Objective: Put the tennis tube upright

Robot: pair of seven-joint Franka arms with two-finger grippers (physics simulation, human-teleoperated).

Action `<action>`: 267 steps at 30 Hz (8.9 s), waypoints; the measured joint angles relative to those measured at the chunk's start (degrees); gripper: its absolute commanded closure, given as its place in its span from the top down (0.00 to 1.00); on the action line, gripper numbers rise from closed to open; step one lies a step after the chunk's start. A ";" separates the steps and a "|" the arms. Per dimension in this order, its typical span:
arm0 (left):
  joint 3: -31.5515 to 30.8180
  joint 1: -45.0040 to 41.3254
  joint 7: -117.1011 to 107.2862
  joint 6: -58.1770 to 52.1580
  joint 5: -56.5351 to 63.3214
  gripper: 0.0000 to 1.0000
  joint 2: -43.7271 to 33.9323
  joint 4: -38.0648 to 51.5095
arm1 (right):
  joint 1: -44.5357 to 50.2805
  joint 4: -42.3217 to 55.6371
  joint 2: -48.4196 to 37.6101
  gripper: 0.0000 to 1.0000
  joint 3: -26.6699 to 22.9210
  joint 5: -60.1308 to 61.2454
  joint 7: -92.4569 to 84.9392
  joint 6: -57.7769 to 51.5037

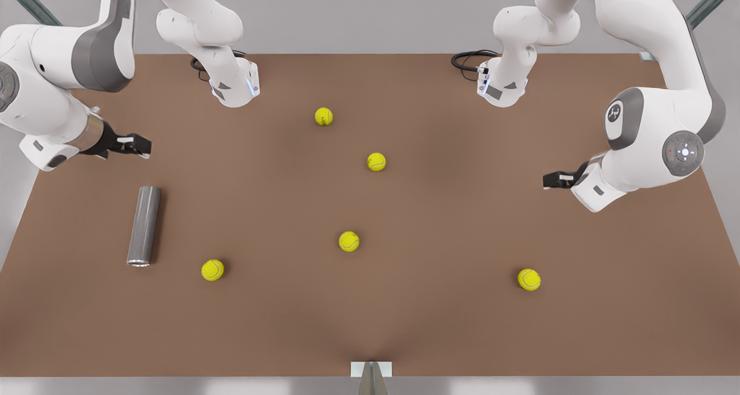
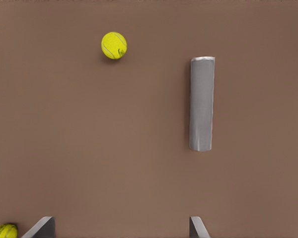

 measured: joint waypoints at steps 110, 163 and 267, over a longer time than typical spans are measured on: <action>0.19 -0.33 3.69 9.37 -9.32 1.00 8.90 -9.53 | 28.50 1.38 45.23 1.00 15.13 -7.51 -36.28 49.41; -26.16 -4.66 6.30 34.10 -37.99 1.00 37.26 -5.39 | 14.06 -1.05 -2.48 1.00 1.50 -1.94 -7.75 -2.33; -42.27 13.25 -7.28 29.88 -17.94 0.21 16.74 -5.67 | 18.65 0.97 -2.02 1.00 -2.90 -1.85 0.74 -0.48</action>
